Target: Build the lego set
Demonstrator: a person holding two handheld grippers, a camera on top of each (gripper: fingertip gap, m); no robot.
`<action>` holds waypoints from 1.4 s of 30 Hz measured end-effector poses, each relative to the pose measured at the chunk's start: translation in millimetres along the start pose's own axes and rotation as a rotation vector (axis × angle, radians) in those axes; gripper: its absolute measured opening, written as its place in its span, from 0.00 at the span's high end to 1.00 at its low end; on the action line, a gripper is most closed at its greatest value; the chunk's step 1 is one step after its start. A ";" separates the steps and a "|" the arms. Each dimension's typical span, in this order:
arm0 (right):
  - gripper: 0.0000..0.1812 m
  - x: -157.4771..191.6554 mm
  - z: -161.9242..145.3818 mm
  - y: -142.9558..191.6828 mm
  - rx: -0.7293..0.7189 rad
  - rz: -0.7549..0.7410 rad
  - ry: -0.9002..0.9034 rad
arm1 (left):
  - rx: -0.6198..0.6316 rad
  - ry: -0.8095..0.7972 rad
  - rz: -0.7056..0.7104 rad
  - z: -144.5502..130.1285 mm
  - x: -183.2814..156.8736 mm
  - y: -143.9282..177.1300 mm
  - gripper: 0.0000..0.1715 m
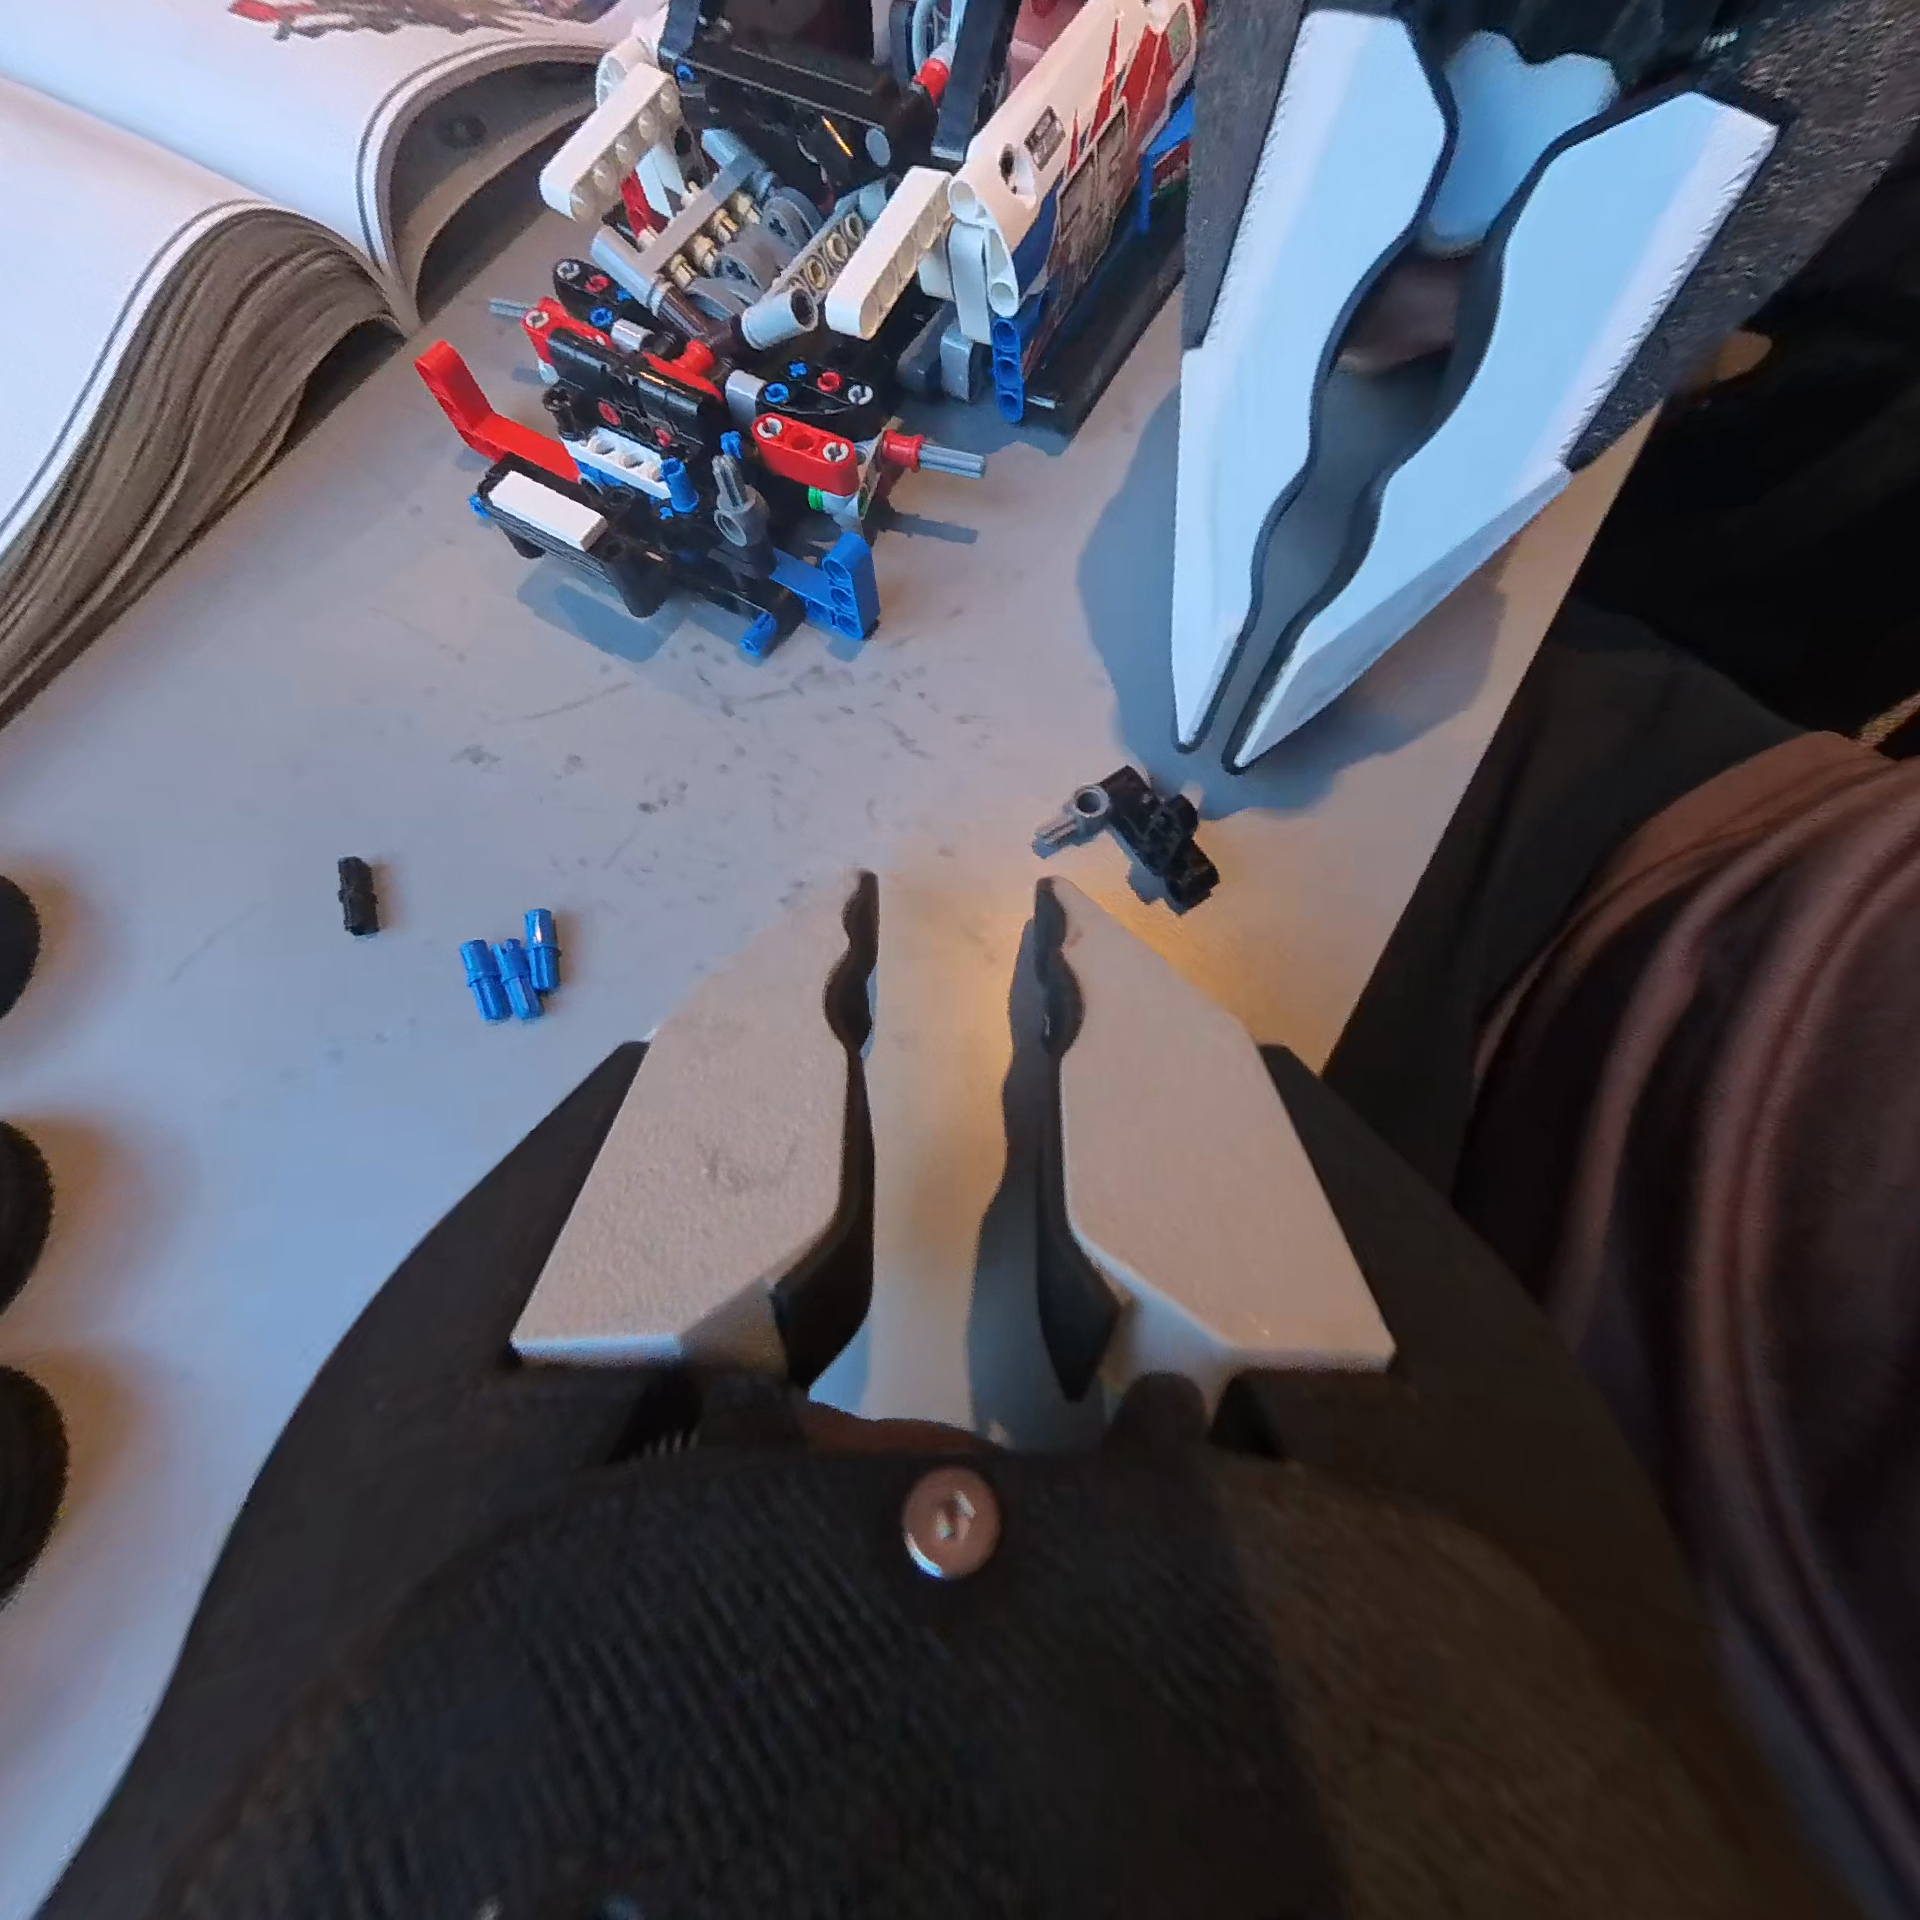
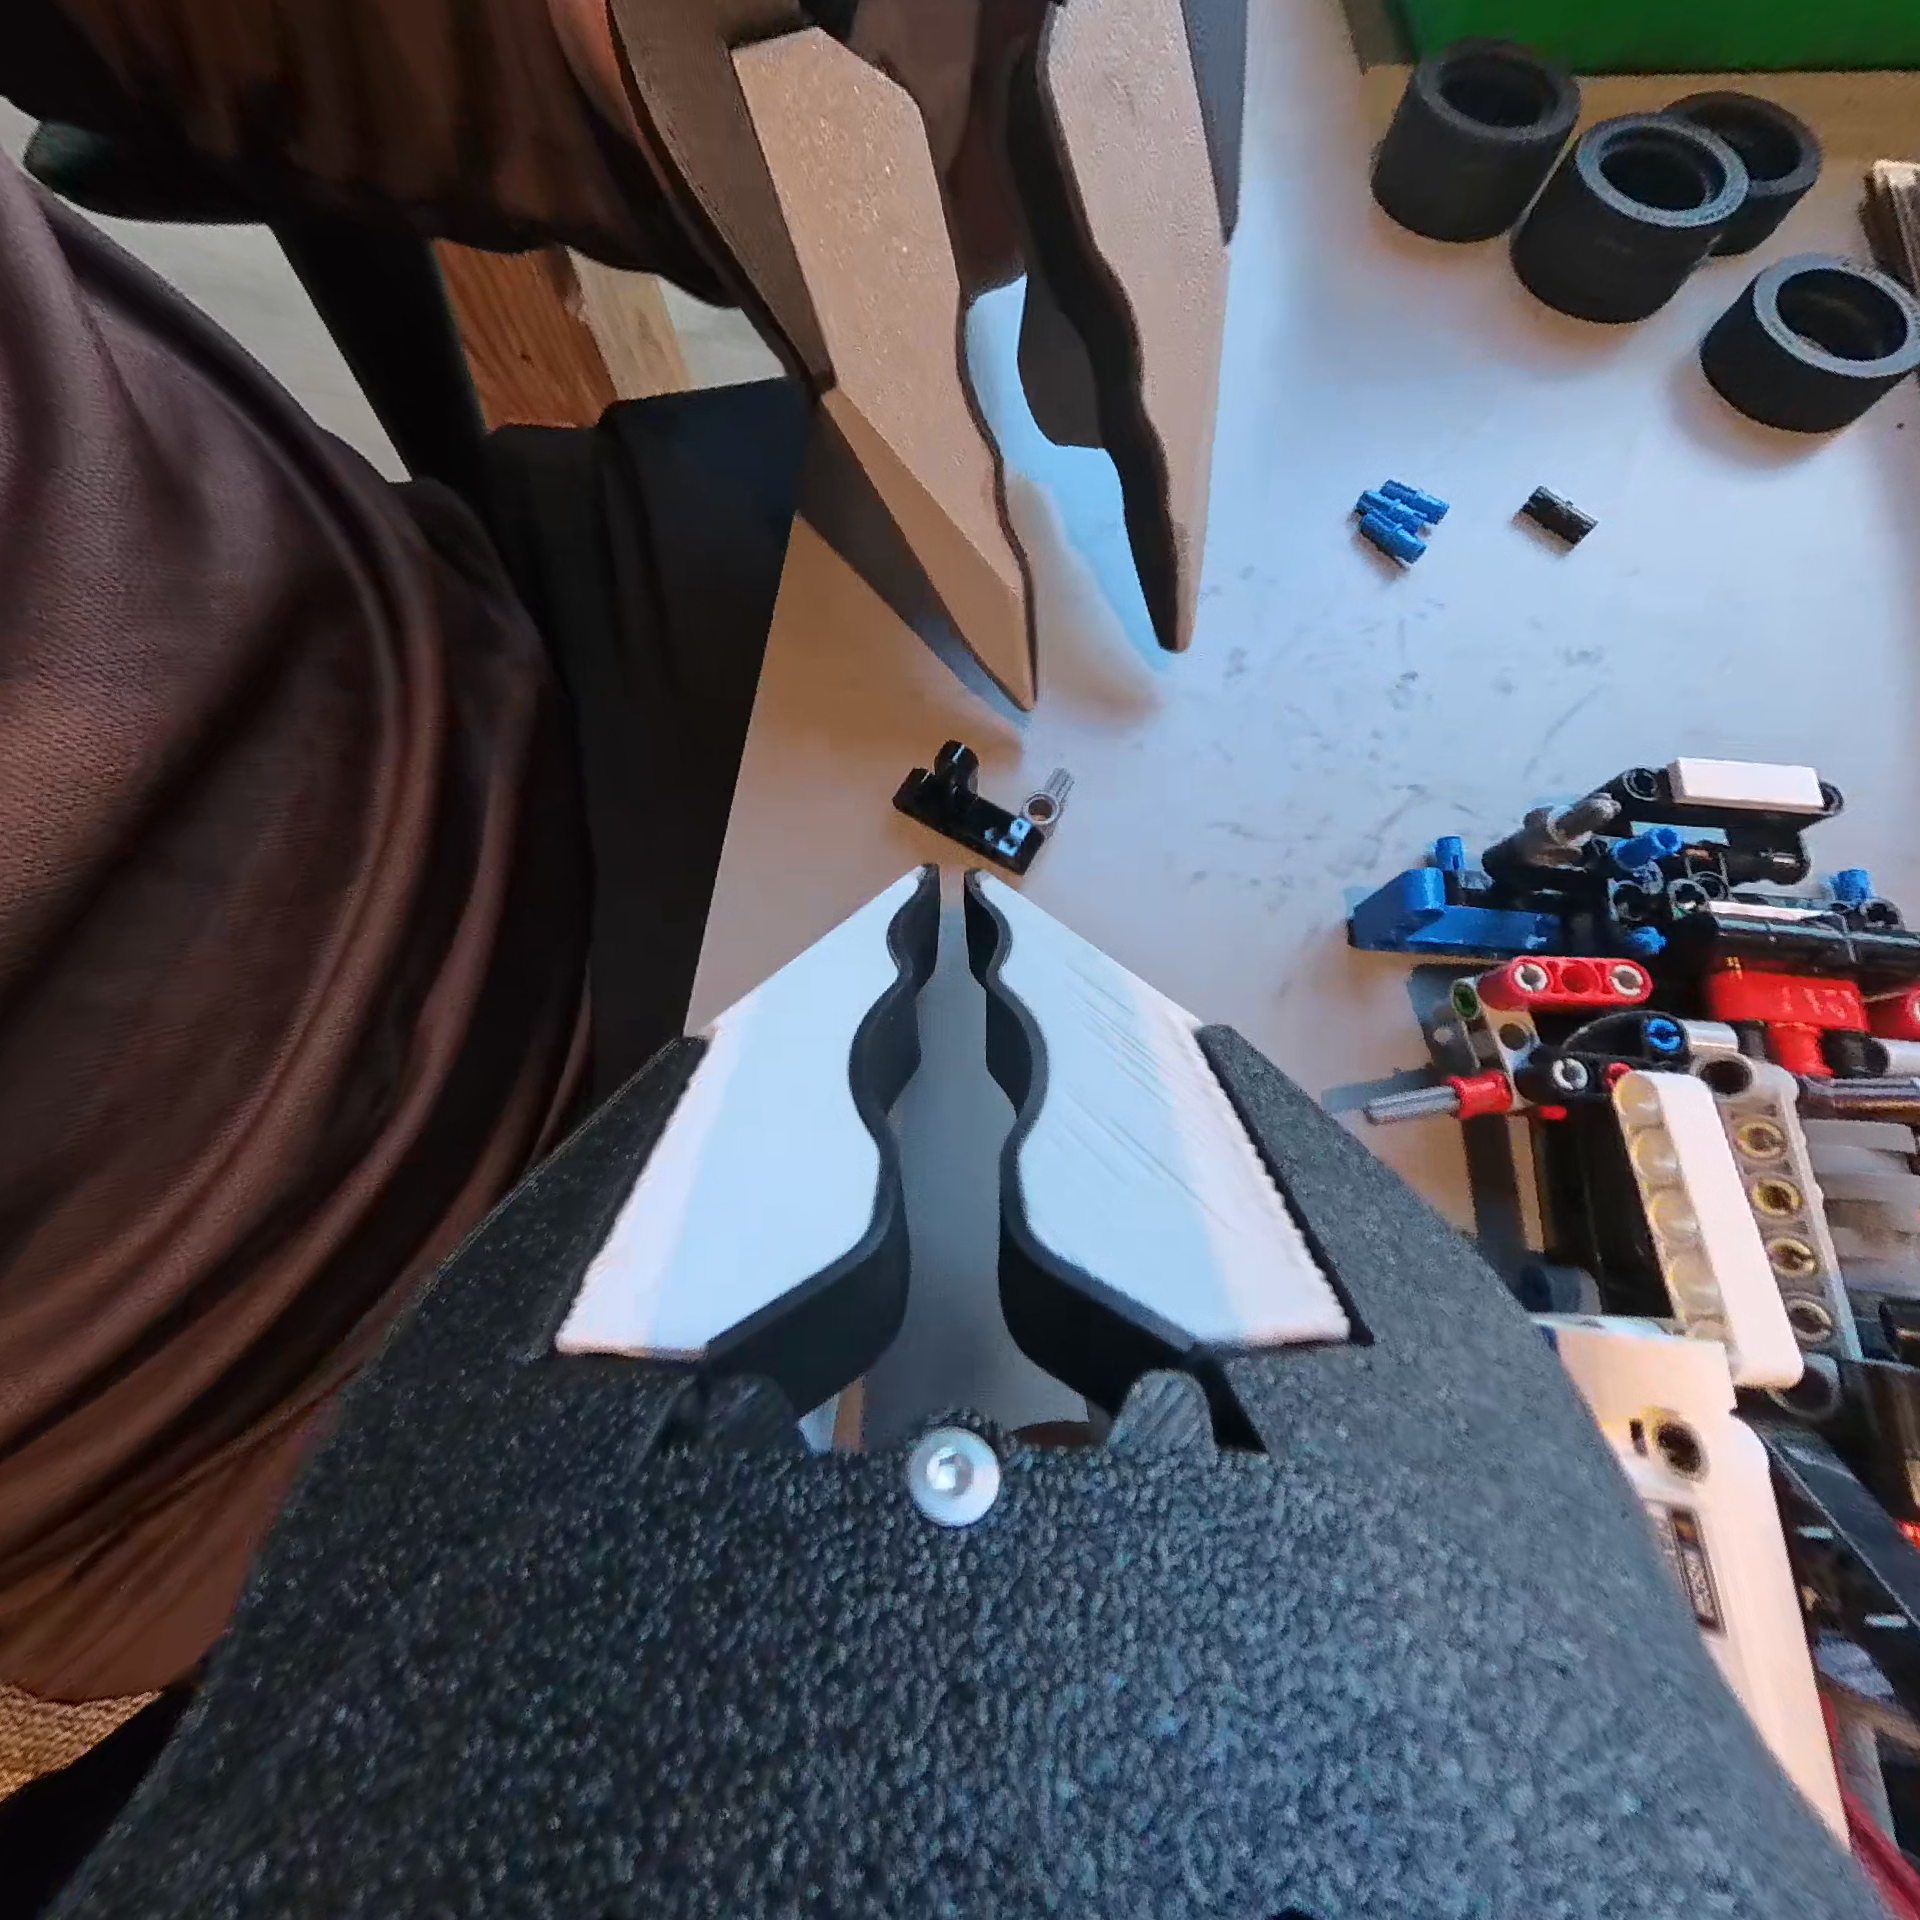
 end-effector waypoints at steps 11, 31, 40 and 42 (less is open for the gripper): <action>0.98 1.2 -2.7 -4.3 0.041 0.001 0.013 | -0.056 0.009 -0.135 -4.6 -25.8 5.7 0.84; 0.99 5.6 11.7 -7.0 -0.043 -0.031 0.058 | 0.186 -0.023 -0.025 5.3 0.7 -11.6 0.91; 0.99 -3.5 0.9 2.7 -0.029 -0.058 0.037 | 0.175 0.041 -0.007 -1.8 12.4 -1.2 0.88; 0.99 -4.2 0.3 3.5 -0.030 -0.058 0.033 | 0.169 0.055 0.014 -7.9 12.6 6.7 0.87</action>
Point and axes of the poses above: each gripper's, where its closed fingertips meet, y back along the fingers, z out of its top, x = y × z across the jaws, the point moved 5 cm from there along y, back along the fingers, and after that the axes turned 10 degrees about -z, right-handed, at the moved point
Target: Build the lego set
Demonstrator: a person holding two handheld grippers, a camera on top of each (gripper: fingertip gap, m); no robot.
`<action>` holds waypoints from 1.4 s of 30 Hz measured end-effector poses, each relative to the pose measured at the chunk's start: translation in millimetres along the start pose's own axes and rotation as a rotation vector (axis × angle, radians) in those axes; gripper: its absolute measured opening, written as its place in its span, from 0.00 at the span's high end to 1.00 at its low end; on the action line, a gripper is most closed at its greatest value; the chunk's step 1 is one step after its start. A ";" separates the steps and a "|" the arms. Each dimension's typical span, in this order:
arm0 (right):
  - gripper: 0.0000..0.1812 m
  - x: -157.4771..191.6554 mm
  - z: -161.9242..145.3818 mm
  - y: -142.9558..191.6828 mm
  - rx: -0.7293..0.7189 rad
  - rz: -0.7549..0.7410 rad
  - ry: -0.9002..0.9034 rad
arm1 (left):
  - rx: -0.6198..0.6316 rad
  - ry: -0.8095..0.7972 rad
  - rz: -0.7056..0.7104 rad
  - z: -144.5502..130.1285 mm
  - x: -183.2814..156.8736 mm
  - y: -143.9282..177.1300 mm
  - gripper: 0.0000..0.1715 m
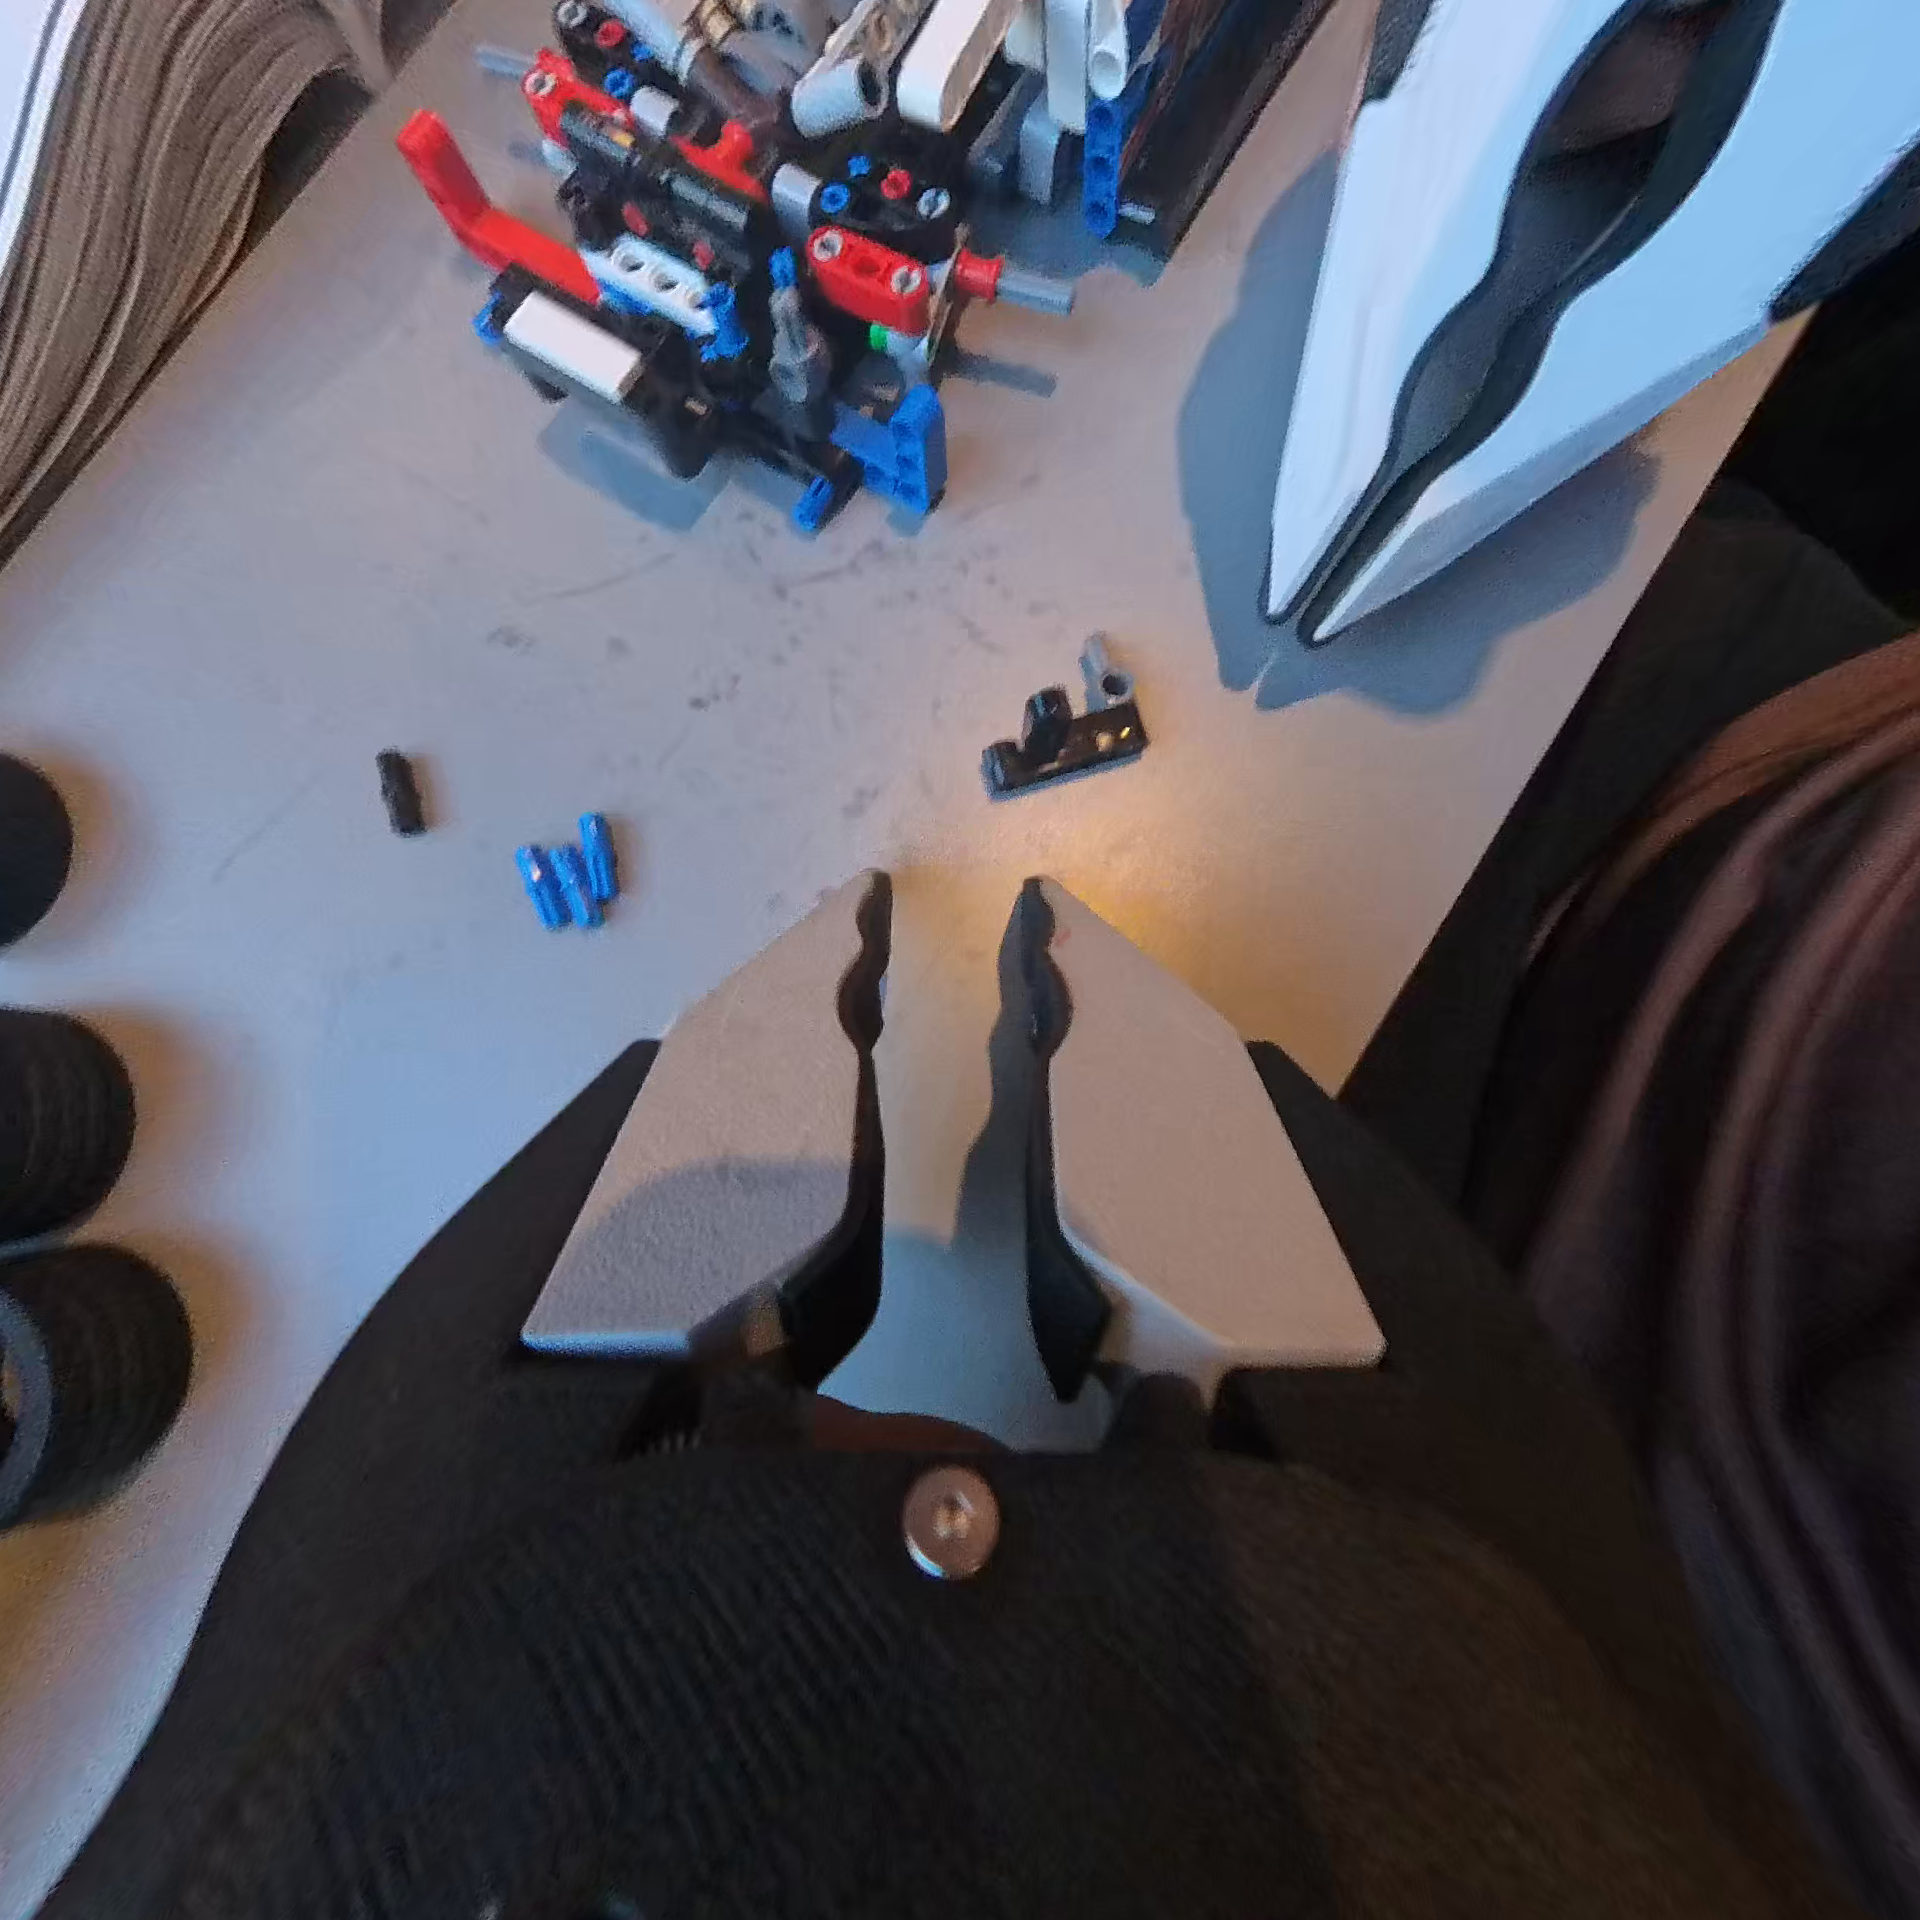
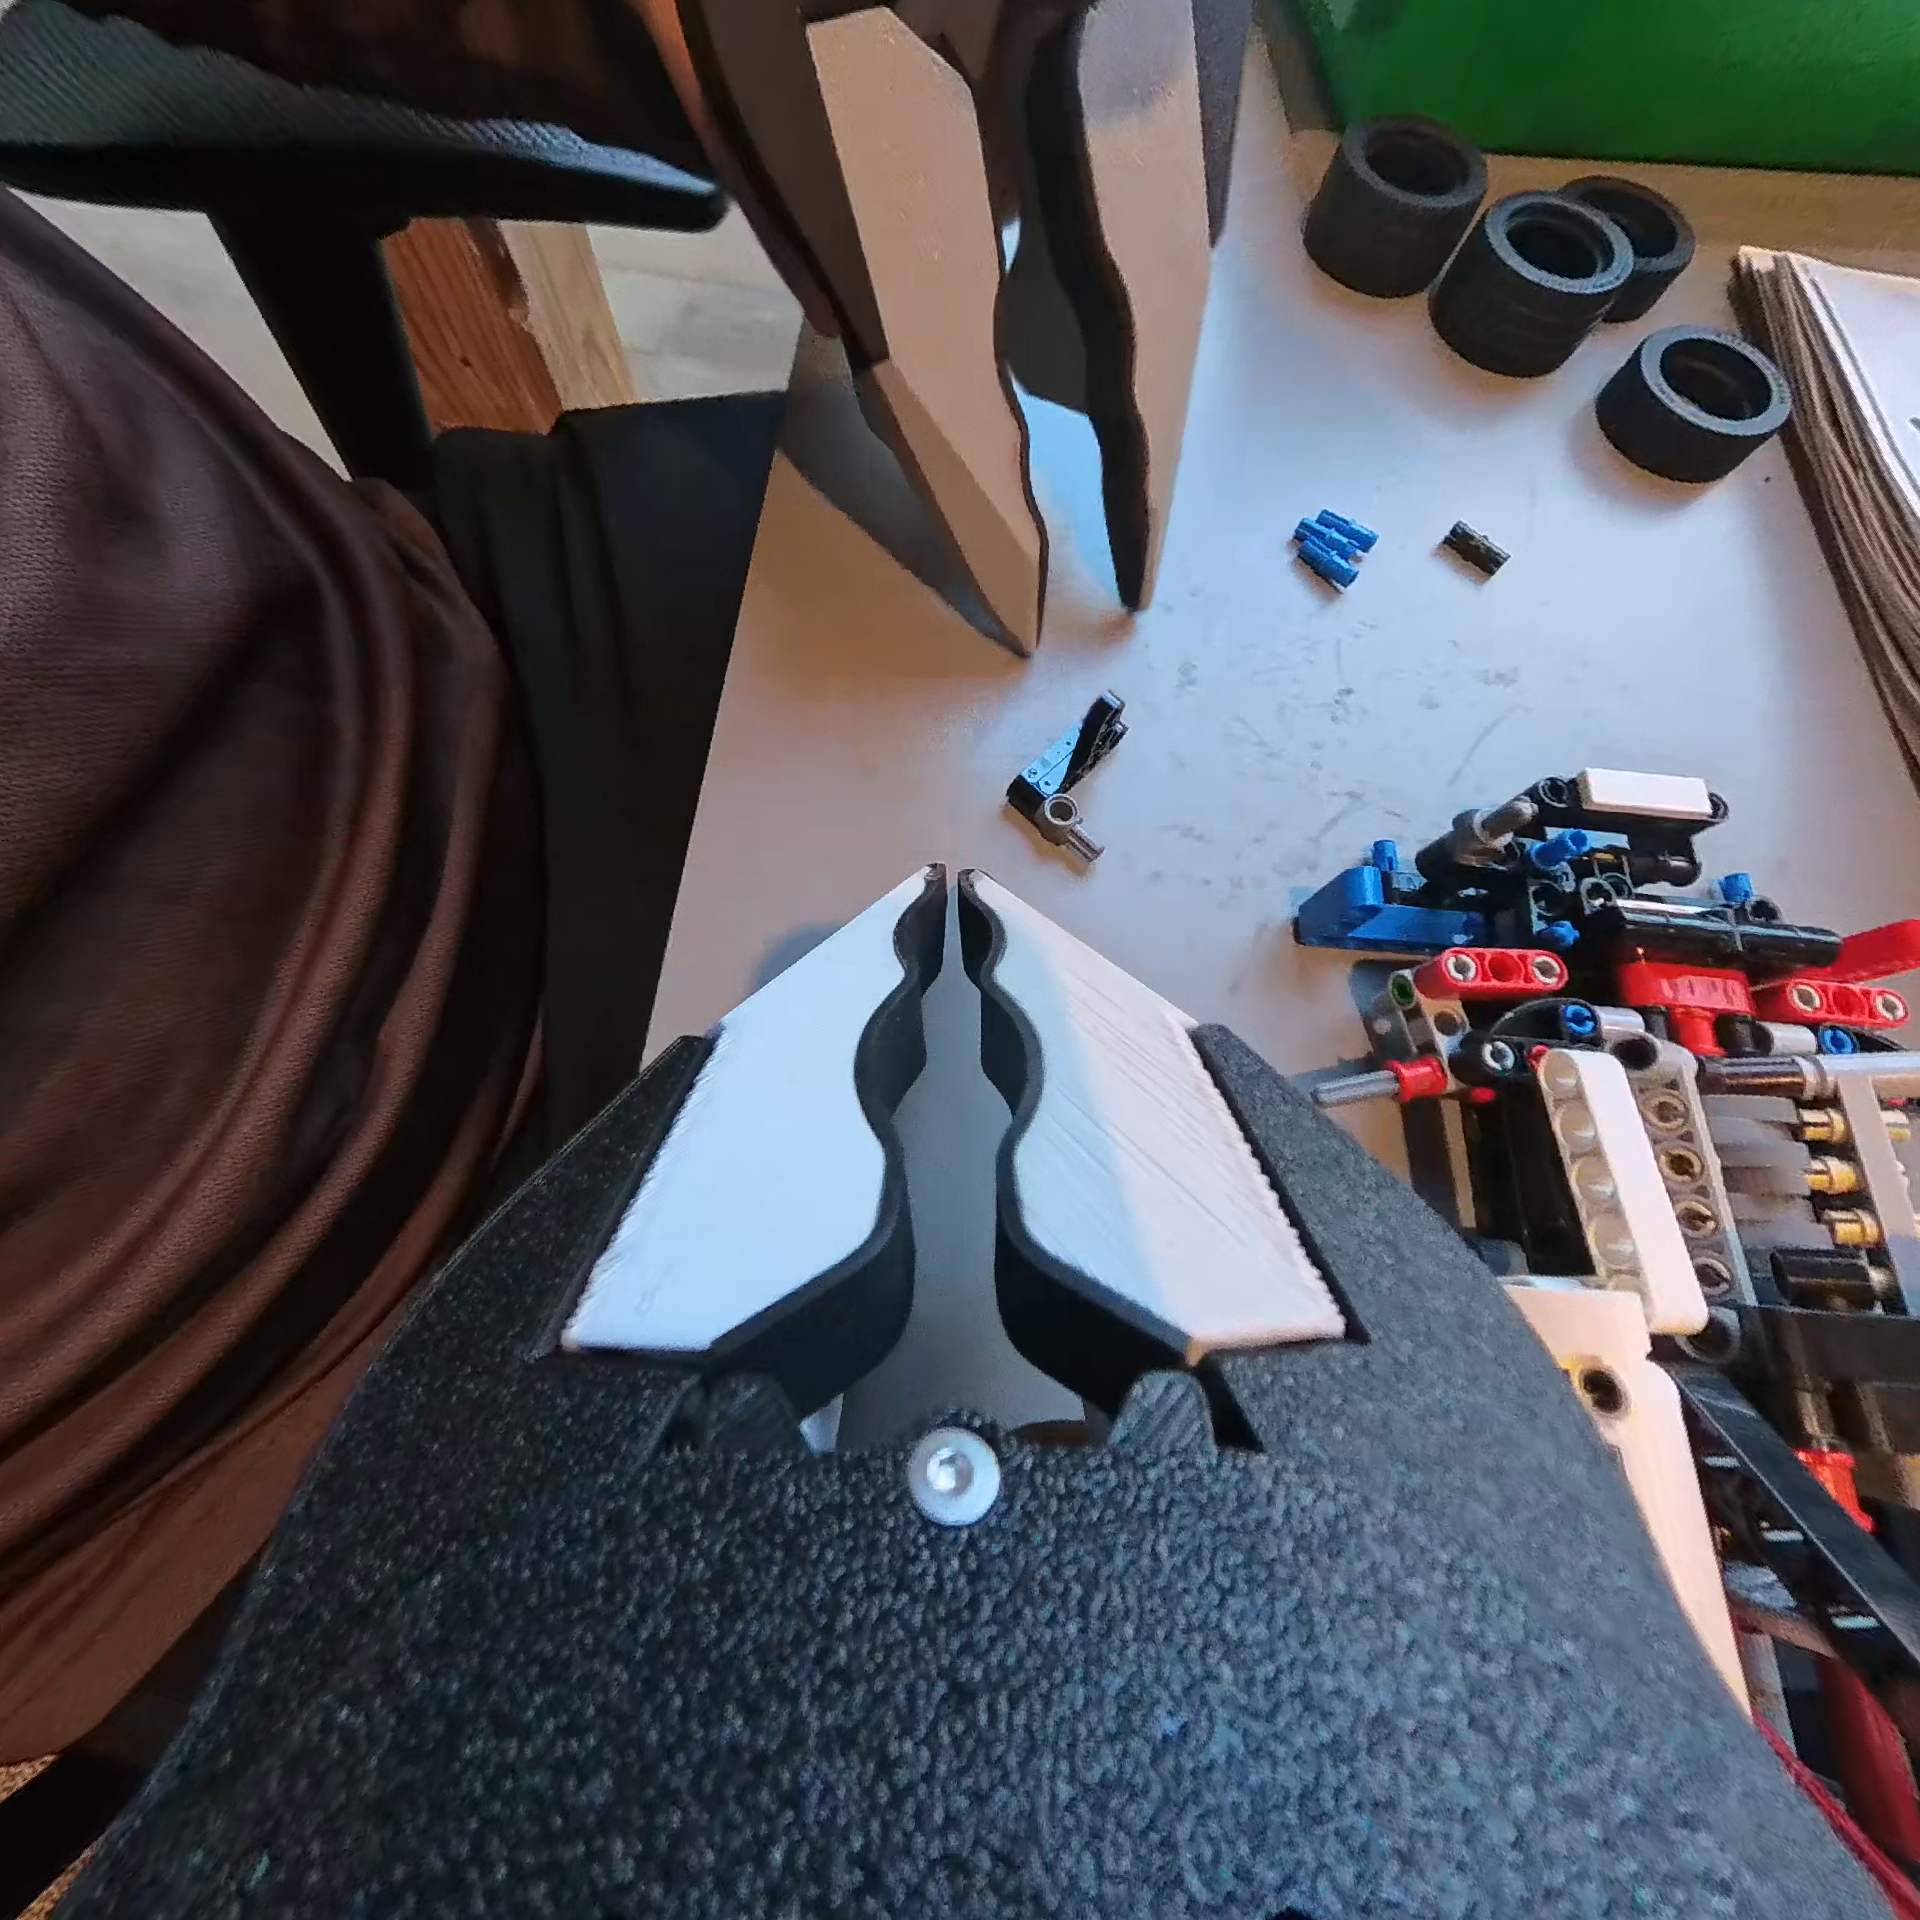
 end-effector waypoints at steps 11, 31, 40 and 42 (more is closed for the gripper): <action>0.99 0.1 -1.9 -2.7 0.027 0.004 0.002 | -0.016 0.057 0.187 20.6 60.4 26.2 0.90; 0.99 -1.2 -1.9 3.5 -0.010 -0.012 0.012 | 0.106 0.107 0.126 20.5 99.8 1.2 0.99; 0.98 -21.7 4.1 16.1 -0.117 -0.136 -0.077 | -0.067 -0.396 -0.023 57.0 23.1 18.3 0.99; 0.98 -23.1 9.0 20.1 -0.168 -0.131 -0.109 | -0.101 -0.538 -0.081 61.2 -2.4 16.8 0.99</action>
Point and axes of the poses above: each gripper's, where its closed fingertips meet, y back along the fingers, z out of its top, x = y × z across the jaws, the point moved 5 cm from there along y, back along the fingers, and after that the axes turned 10 degrees about -z, right-handed, at the moved point
